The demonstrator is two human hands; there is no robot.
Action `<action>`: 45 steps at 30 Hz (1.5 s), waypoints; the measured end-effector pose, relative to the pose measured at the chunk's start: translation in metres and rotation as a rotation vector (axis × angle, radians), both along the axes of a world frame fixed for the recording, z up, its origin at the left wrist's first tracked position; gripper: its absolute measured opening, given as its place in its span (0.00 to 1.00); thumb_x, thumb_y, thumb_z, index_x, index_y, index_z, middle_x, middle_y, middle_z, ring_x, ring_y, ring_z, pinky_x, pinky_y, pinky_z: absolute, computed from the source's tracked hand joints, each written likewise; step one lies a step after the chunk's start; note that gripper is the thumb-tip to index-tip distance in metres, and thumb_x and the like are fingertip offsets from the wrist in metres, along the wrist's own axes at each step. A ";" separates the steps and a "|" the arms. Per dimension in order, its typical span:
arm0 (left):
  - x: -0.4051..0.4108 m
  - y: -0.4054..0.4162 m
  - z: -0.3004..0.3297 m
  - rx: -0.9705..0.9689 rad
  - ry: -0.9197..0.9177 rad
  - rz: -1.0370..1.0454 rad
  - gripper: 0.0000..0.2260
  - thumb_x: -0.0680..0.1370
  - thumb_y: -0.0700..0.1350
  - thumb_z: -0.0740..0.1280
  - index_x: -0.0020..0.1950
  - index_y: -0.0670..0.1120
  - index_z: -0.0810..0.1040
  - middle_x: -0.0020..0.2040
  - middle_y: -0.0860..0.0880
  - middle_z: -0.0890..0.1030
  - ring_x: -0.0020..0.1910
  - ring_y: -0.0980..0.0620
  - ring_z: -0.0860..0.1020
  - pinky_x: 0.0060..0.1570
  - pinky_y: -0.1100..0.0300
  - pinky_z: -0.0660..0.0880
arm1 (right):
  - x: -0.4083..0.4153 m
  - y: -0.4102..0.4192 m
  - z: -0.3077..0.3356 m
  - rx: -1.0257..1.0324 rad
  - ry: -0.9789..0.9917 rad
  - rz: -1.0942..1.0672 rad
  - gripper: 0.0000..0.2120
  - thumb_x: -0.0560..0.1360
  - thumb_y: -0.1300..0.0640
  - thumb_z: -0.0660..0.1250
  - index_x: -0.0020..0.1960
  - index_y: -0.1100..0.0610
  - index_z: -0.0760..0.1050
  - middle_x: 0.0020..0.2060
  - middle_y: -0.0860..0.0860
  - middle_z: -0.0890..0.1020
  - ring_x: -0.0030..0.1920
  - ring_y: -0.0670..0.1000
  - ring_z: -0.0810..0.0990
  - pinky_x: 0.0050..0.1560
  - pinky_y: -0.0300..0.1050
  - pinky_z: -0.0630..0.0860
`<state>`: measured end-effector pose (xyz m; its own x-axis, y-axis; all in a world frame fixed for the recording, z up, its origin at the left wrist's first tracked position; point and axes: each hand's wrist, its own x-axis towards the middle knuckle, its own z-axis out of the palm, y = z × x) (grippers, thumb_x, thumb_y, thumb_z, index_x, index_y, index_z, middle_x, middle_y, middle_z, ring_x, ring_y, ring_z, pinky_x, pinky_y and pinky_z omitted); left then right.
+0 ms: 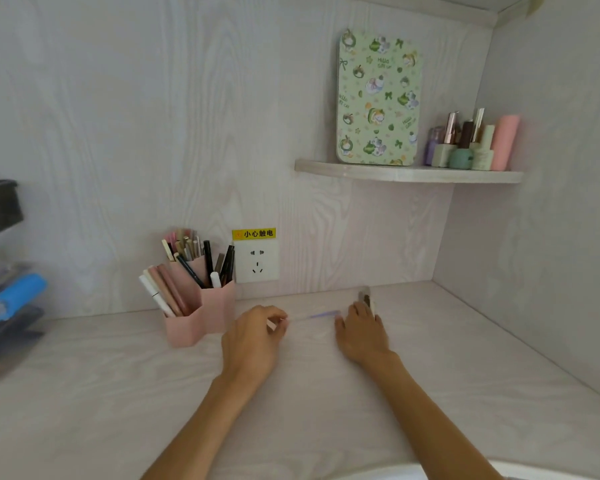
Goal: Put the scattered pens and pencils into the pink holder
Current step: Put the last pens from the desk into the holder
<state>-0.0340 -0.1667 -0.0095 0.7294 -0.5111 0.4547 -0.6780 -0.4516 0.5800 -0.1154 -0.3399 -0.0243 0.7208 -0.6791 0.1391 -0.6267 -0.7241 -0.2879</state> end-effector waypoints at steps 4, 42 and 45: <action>0.003 0.032 0.025 -0.278 -0.072 0.055 0.06 0.75 0.50 0.68 0.51 0.58 0.79 0.39 0.64 0.79 0.38 0.67 0.77 0.34 0.69 0.68 | 0.011 0.015 -0.003 0.037 -0.115 0.097 0.17 0.81 0.54 0.50 0.61 0.63 0.69 0.63 0.58 0.72 0.66 0.56 0.68 0.65 0.48 0.64; 0.029 0.059 0.043 -0.453 -0.447 0.196 0.09 0.78 0.51 0.60 0.55 0.50 0.72 0.50 0.55 0.76 0.48 0.57 0.69 0.45 0.64 0.64 | 0.050 0.055 0.014 -0.065 -0.203 0.689 0.11 0.77 0.56 0.62 0.58 0.50 0.77 0.53 0.47 0.81 0.52 0.45 0.77 0.57 0.42 0.70; 0.015 0.058 0.023 -0.385 -0.417 0.148 0.08 0.78 0.51 0.60 0.46 0.49 0.76 0.36 0.56 0.76 0.35 0.57 0.70 0.33 0.66 0.64 | 0.057 0.054 0.018 -0.131 -0.135 0.742 0.13 0.78 0.56 0.60 0.60 0.50 0.77 0.54 0.49 0.79 0.55 0.51 0.77 0.49 0.46 0.71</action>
